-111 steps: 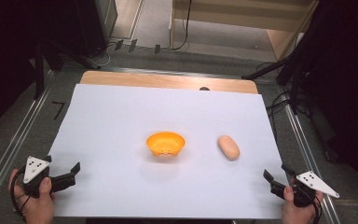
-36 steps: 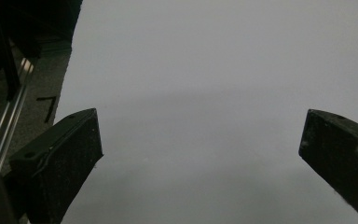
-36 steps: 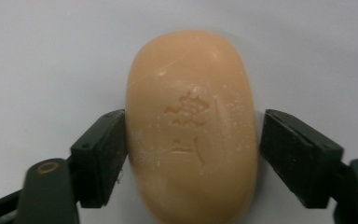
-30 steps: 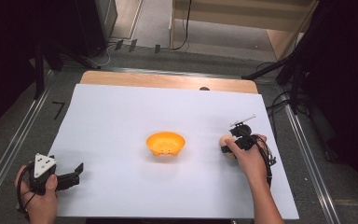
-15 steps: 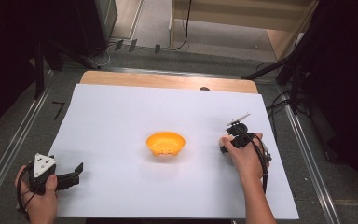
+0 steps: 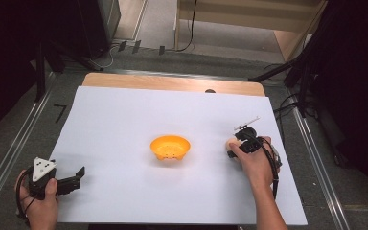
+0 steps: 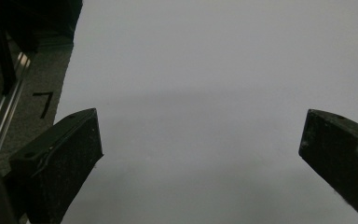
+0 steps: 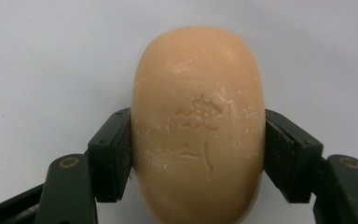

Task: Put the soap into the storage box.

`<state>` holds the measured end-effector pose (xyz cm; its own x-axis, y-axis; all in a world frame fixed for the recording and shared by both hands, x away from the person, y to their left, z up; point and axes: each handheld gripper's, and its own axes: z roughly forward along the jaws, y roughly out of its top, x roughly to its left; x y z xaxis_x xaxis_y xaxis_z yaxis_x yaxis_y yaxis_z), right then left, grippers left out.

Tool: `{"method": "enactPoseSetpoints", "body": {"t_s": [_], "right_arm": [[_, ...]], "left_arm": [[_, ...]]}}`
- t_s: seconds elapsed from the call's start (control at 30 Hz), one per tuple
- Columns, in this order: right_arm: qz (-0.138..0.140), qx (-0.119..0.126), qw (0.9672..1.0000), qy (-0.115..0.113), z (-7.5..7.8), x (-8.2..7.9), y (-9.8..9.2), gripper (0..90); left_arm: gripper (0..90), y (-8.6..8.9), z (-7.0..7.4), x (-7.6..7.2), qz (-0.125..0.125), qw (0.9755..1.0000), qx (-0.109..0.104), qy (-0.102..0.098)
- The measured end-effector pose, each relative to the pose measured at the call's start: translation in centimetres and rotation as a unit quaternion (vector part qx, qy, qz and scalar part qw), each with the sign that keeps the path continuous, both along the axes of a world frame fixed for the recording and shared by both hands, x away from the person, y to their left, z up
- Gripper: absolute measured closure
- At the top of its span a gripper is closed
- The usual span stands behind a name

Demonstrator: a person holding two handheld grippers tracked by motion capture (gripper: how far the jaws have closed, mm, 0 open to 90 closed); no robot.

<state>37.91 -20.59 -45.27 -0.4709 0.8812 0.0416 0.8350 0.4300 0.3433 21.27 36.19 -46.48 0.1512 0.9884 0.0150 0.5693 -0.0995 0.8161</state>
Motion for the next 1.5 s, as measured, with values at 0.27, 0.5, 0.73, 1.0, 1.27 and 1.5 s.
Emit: {"method": "enactPoseSetpoints", "body": {"t_s": [0.27,0.5,0.73,1.0,1.27,1.5], "right_arm": [[0.04,0.019,0.9989,-0.016,1.1,-0.2,-0.3,33.2],[0.114,0.014,0.9927,-0.036,2.3,-0.8,0.0,33.3],[0.158,0.025,0.9855,-0.055,3.5,-1.1,0.9,33.3],[0.203,0.021,0.9764,-0.07,4.7,-1.3,3.1,33.3],[0.239,0.025,0.9668,-0.086,5.8,-1.4,4.9,33.3],[0.279,0.028,0.9551,-0.097,6.5,-1.2,6.9,33.3]], "left_arm": [[0.0,0.0,0.0,0.0,-0.002,1.0,0.004,0.003],[0.0,0.1,0.0,0.1,0.0,1.0,0.0,0.005],[0.0,0.0,0.0,0.1,0.0,1.0,0.003,0.005],[0.0,-0.2,0.0,0.1,-0.003,0.9999,0.009,0.006],[0.0,-0.1,0.0,0.1,-0.002,1.0,0.007,0.005],[0.0,-0.2,0.0,0.1,-0.005,0.9999,0.01,0.003]]}}
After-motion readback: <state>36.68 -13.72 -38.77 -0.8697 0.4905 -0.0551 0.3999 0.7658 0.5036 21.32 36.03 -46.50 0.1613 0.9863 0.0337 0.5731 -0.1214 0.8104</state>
